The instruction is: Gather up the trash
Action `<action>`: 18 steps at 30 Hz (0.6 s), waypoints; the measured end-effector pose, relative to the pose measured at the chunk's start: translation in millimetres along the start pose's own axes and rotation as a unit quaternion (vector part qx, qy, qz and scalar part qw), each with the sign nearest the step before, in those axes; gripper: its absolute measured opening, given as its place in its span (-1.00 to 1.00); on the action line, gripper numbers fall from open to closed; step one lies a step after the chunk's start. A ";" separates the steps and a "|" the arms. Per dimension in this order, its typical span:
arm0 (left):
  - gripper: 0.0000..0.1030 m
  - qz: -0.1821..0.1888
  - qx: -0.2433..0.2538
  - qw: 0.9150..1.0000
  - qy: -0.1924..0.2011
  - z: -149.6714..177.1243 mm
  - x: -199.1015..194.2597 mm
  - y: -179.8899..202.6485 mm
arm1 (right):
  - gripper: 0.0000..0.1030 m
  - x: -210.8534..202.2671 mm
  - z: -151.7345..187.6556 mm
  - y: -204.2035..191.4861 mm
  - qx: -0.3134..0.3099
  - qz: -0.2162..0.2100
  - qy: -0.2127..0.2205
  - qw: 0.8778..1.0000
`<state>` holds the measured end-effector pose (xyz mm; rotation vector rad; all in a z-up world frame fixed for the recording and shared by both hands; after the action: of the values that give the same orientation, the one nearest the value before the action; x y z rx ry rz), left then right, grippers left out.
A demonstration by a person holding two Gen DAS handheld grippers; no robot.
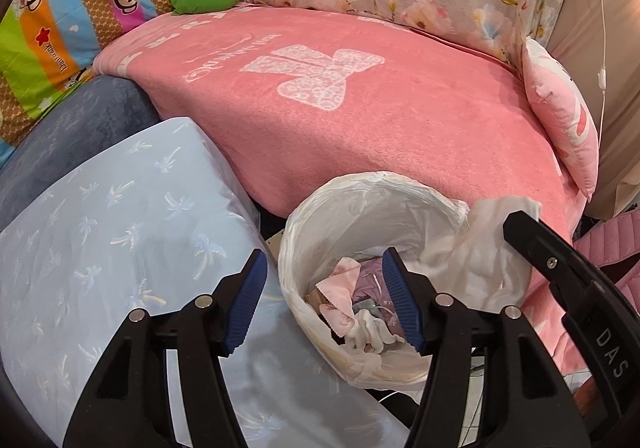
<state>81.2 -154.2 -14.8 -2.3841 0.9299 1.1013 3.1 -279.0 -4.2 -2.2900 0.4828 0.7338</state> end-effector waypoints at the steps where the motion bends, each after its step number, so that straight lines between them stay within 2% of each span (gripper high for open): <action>1: 0.14 -0.002 -0.003 1.000 0.000 0.8 0.0 -2.4 | -0.84 0.4 0.3 -1.5 -0.002 0.000 -0.001 1.000; 10: 0.21 -0.011 -0.018 1.000 0.000 8.1 -1.8 -17.8 | -0.82 4.6 3.7 -14.9 -0.015 0.000 -0.007 1.000; 18: 0.29 -0.023 -0.023 0.999 -0.001 17.1 -4.9 -27.5 | -0.54 5.0 11.1 -21.5 -0.031 0.006 -0.018 0.999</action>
<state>88.6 -122.9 -20.7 -2.4281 0.8543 1.1191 14.0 -256.8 -3.6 -2.3283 0.4642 0.8047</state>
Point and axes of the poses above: each gripper's, at about its wrist camera, not at the fingertips, and x roughly the way its jaws point, y to its right, z to its underside, the point moved 2 cm from there along x, roughly the way its jaws point, and after that the axes turned 13 degrees about x, right-handed, at the moved point
